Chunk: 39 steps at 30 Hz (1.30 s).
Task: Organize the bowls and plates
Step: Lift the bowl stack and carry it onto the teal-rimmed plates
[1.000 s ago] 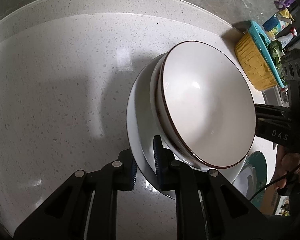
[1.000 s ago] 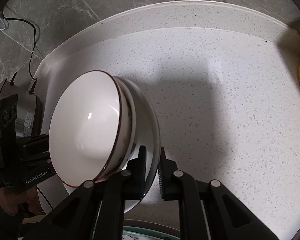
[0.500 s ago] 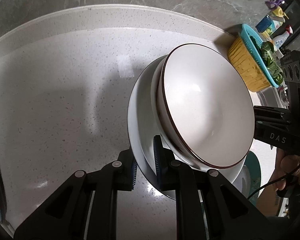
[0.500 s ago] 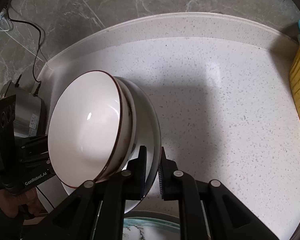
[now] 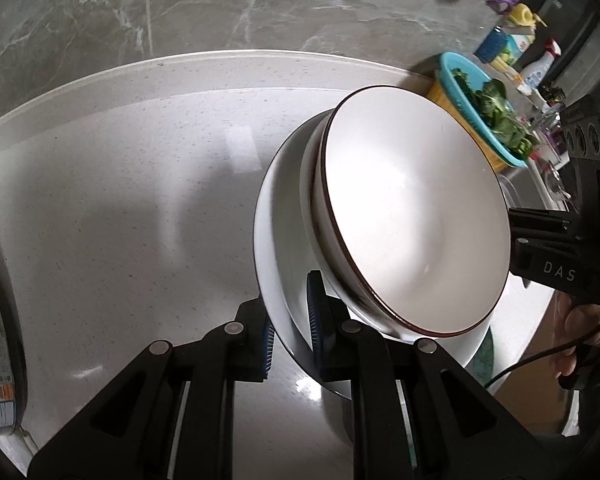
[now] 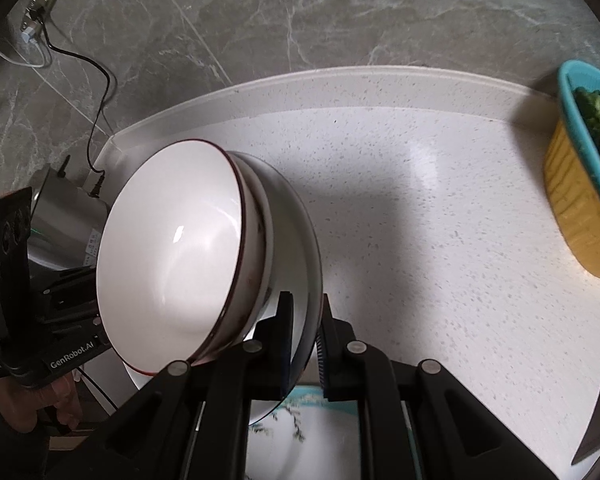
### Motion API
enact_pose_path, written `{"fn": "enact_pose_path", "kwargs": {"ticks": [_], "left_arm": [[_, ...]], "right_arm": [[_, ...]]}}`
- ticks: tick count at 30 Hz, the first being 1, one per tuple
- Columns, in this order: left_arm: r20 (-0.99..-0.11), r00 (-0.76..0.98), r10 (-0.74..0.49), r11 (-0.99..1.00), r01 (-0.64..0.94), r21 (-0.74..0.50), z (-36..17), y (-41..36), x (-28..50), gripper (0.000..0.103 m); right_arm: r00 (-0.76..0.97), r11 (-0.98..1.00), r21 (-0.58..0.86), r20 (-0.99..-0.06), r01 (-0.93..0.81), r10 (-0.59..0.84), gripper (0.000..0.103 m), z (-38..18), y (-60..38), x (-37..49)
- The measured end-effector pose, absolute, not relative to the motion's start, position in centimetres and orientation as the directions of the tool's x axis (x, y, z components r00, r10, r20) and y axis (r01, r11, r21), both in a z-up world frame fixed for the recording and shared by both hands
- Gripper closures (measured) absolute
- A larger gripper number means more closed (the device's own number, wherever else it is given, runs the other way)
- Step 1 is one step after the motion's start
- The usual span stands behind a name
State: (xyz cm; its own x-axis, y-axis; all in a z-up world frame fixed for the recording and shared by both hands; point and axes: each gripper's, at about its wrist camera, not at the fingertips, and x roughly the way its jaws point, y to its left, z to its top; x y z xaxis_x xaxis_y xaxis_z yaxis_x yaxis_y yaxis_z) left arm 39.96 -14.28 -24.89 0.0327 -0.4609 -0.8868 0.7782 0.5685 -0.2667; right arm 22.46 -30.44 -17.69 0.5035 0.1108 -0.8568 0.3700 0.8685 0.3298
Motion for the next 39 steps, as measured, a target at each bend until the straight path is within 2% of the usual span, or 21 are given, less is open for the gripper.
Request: {"fn": "enact_pose_path", "kwargs": {"ticks": [10,21,39], "left_arm": [[-0.888,0.002,-0.460,0.496,0.830,-0.255,-23.6,-14.4,32.9,0.090],[-0.908,-0.086,-0.409,0.419,0.867,-0.270,-26.3,-12.8,25.7,0.090],[-0.927,-0.108,-0.358,0.388,0.886,-0.253,-30.3,-15.0,22.7,0.090]], "right_arm": [[0.500,0.845,0.326,-0.862,0.425,0.082,0.090,-17.2,-29.5,16.2],[0.476,0.794,0.331,-0.878,0.510,0.061,0.090,-18.9,-28.5,9.1],[0.444,0.757,0.343,-0.893,0.556,0.079,0.090,-23.0,-27.1,5.9]]}}
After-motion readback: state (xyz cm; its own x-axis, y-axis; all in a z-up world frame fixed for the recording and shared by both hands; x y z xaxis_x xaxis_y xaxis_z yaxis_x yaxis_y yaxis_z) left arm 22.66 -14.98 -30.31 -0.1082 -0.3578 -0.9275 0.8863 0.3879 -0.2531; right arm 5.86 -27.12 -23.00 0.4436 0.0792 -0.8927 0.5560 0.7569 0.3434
